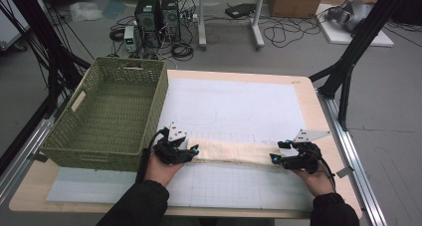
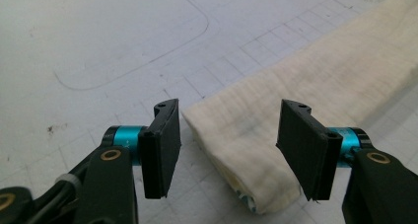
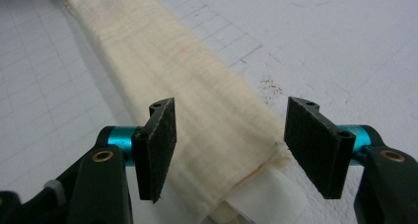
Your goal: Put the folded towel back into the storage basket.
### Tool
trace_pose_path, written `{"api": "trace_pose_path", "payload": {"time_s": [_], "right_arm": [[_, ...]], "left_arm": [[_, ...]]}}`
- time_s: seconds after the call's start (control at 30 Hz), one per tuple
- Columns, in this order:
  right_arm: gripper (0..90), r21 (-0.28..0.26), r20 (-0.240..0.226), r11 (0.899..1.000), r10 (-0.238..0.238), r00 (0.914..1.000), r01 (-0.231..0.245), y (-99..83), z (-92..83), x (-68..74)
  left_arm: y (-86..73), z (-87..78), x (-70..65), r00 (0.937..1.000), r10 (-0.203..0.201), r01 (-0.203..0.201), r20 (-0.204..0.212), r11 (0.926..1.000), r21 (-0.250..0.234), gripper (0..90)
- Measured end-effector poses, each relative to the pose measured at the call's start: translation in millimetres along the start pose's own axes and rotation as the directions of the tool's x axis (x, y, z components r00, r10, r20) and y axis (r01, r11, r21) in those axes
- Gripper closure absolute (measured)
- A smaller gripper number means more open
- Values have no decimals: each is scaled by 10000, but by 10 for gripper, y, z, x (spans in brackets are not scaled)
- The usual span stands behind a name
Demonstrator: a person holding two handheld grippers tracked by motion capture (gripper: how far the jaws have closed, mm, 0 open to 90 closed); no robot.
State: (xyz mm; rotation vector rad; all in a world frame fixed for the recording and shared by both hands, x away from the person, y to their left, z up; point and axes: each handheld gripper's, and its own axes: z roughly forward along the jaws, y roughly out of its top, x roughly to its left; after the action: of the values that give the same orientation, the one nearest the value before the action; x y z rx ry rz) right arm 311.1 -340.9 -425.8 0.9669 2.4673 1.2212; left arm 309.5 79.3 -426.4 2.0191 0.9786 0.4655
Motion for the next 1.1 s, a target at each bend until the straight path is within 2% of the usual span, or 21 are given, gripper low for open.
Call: {"api": "trace_pose_path", "payload": {"time_s": [0.13,0.33,0.43,0.57,0.63,0.73,0.8,0.93,0.97,1.0,1.07,1.1], "right_arm": [[374,-58,145,9997,223,9996,-222,-7,-13,-19],[380,144,298,9982,578,9979,-583,-25,-1,-40],[388,311,350,9965,767,9964,-778,-42,8,-50],[405,665,498,9922,1022,9935,-1054,-88,36,-75],[411,714,539,9903,1157,9918,-1194,-109,45,-95],[420,774,401,9848,1529,9874,-1556,-125,50,-121],[431,913,329,9809,1696,9850,-1720,-132,69,-130],[563,952,167,9825,1593,9871,-1601,-127,80,-101],[637,979,38,9838,1502,9886,-1499,-125,85,-95],[692,1023,-316,9842,1482,9884,-1443,-124,95,-98],[766,1099,-564,9876,1188,9913,-1121,-106,119,-81],[787,1152,-652,9887,1034,9925,-954,-90,127,-87]], "left_arm": [[-18,1,6,10000,-18,19,-56,9999,140,419],[-85,10,2,9999,-55,62,-155,9989,459,428],[-141,27,-9,9996,-191,203,-210,9980,595,438],[-163,32,-37,9995,-180,197,-252,9974,693,451],[-165,31,-49,9996,-124,141,-244,9975,696,473],[-171,47,-68,9995,-331,331,-11,9966,750,541],[-172,56,-93,9991,-355,337,243,9969,715,628],[-170,51,-133,9990,-116,86,437,9977,670,804],[-172,47,-135,9991,-111,84,405,9977,670,820],[-174,42,-138,9991,-230,206,348,9976,655,827],[-175,24,-159,9994,-311,300,155,9973,674,833],[-176,9,-172,9998,-221,218,31,9972,721,835]]}}
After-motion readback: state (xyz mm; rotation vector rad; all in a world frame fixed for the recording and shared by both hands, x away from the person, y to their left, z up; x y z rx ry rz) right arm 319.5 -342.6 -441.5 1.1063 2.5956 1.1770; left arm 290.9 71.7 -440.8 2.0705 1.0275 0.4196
